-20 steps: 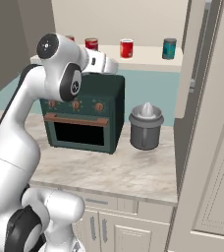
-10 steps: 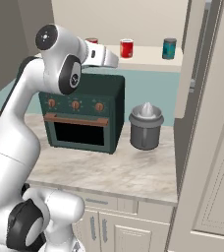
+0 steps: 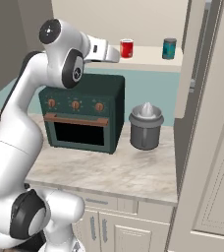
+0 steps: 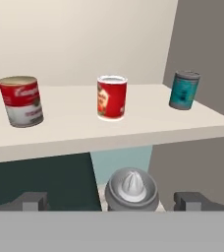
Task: Stack two cans on top of the other two cans in the cabinet.
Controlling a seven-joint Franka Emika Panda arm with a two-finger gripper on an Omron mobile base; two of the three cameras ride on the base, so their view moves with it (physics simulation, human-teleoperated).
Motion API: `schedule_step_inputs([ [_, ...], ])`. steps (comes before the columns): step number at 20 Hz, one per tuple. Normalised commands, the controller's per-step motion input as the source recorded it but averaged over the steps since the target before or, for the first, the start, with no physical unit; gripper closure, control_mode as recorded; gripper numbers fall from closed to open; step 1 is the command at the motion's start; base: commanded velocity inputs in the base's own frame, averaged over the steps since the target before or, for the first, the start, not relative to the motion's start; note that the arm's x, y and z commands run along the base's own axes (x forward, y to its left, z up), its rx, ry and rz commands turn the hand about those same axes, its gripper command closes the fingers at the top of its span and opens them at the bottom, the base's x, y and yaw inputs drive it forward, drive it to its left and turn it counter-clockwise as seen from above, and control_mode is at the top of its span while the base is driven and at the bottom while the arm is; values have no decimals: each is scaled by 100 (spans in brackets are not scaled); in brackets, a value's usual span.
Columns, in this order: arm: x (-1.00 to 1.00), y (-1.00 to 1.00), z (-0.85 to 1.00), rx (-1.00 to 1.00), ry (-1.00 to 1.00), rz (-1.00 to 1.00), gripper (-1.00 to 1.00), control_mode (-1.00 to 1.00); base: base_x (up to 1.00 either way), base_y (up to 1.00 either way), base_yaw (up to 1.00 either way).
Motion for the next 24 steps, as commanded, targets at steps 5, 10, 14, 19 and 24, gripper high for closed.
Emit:
schedule_step_inputs([
  [5, 26, -11, 0, 0, -6, 0, -100, -100, 0, 0, 0],
  [10, 31, -12, 0, 0, -8, 0, -100, -100, 0, 0, 0],
  [14, 18, -2, 0, 0, -1, 0, -100, -100, 0, 0, 0],
  [19, 0, 0, 0, 0, 0, 0, -100, -100, 0, 0, 0],
  [24, 2, 0, 0, 0, 0, 0, -100, -100, 0, 0, 0],
])
